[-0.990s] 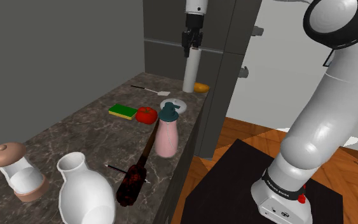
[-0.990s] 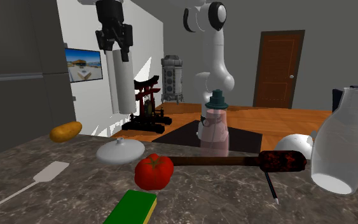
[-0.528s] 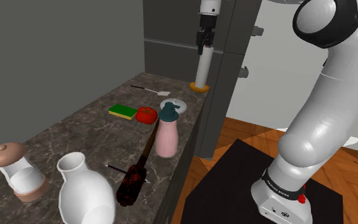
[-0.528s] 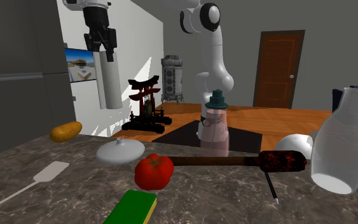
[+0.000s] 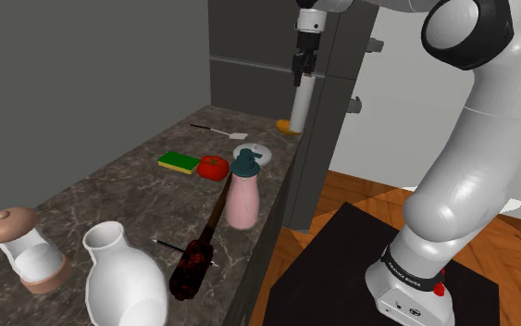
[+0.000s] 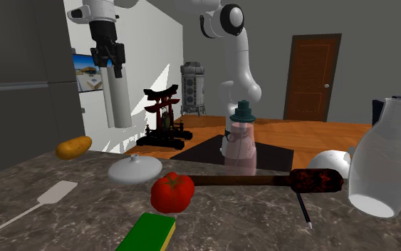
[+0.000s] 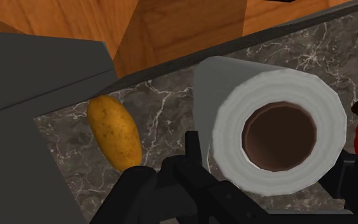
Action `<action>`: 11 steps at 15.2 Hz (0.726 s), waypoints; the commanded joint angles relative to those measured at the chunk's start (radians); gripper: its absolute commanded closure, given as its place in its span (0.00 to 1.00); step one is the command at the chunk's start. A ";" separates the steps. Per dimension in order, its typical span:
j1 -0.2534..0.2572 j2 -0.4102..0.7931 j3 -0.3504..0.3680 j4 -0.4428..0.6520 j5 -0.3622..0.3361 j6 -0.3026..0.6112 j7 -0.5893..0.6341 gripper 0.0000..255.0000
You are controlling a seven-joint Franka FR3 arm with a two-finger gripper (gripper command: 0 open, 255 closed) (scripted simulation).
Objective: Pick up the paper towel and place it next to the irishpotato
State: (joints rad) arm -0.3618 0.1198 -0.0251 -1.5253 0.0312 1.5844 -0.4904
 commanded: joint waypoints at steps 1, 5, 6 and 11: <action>0.001 -0.005 0.000 -0.034 0.000 0.030 0.000 1.00; 0.001 -0.010 0.001 -0.095 0.000 0.085 -0.001 1.00; 0.001 -0.011 0.001 -0.110 0.000 0.099 -0.002 1.00; 0.001 -0.012 0.001 -0.178 0.000 0.166 -0.003 1.00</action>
State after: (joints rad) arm -0.3609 0.1131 -0.0246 -1.6818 0.0315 1.7342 -0.4939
